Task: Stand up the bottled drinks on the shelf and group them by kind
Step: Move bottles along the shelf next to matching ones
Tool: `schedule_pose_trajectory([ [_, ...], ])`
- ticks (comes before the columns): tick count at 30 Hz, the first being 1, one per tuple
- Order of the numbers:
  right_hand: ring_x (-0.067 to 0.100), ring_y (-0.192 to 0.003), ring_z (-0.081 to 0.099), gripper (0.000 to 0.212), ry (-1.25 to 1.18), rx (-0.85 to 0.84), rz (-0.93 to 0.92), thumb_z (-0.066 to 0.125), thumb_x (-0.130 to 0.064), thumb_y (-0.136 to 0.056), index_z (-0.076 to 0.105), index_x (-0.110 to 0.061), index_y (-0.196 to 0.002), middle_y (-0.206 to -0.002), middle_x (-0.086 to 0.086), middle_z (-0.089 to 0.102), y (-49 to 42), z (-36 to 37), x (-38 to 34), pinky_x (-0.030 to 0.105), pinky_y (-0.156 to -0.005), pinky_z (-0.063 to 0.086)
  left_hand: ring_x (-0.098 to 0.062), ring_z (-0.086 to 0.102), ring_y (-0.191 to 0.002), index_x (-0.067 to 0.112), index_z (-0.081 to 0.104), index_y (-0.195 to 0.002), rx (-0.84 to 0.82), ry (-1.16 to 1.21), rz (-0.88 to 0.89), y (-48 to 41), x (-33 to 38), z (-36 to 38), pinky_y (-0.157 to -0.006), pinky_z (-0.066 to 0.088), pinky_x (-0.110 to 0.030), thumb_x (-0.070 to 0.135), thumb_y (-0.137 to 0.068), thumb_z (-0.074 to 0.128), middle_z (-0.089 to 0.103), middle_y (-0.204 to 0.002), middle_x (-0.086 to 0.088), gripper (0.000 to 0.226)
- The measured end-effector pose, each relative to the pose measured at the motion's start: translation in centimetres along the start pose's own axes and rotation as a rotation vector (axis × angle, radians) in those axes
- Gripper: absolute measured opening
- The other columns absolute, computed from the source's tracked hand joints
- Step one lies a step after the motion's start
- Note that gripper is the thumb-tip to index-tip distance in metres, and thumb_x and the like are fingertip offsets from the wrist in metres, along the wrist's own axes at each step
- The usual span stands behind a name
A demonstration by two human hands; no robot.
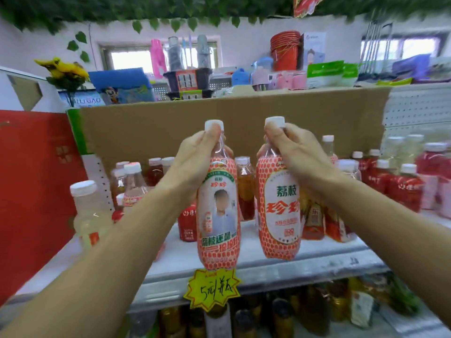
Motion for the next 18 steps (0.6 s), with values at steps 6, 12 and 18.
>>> schedule_pose_trajectory([
  [6, 0.021, -0.079, 0.072, 0.047, 0.016, -0.030, 0.061, 0.047, -0.054, -0.098, 0.061, -0.009, -0.098, -0.093, 0.006, 0.073, 4.2, -6.2, 3.5, 0.043, -0.079, 0.060, -0.021, 0.066, -0.068, 0.006, 0.060, -0.100, -0.040, 0.042, -0.051, 4.5, -2.1, 8.4, -0.066, 0.056, -0.034, 0.042, -0.102, 0.046, 0.069, -0.080, -0.008, 0.039],
  [12, 0.012, -0.065, 0.066, 0.046, -0.007, -0.045, 0.114, 0.048, -0.049, -0.099, 0.061, -0.005, -0.097, -0.090, 0.012, 0.073, 9.2, -16.5, 6.8, 0.030, -0.065, 0.055, -0.026, 0.067, -0.072, 0.001, 0.061, -0.099, -0.071, 0.085, -0.081, 9.3, -3.5, 19.4, -0.065, 0.059, -0.038, 0.042, -0.102, 0.047, 0.070, -0.082, -0.011, 0.043],
  [18, 0.021, -0.072, 0.066, 0.046, 0.106, 0.001, 0.175, 0.047, -0.052, -0.099, 0.061, -0.008, -0.095, -0.096, 0.014, 0.073, 13.6, -27.9, 10.6, 0.046, -0.078, 0.057, -0.024, 0.066, -0.075, 0.006, 0.064, -0.103, -0.118, 0.123, -0.143, 12.7, -4.8, 31.7, -0.072, 0.057, -0.040, 0.044, -0.101, 0.047, 0.071, -0.090, -0.013, 0.041],
])
Point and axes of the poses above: each hand's wrist, its own y-axis away from the middle knuckle, its own z-axis out of the palm, x = y × z, the point moved 8 cm from there along -y, towards the middle knuckle
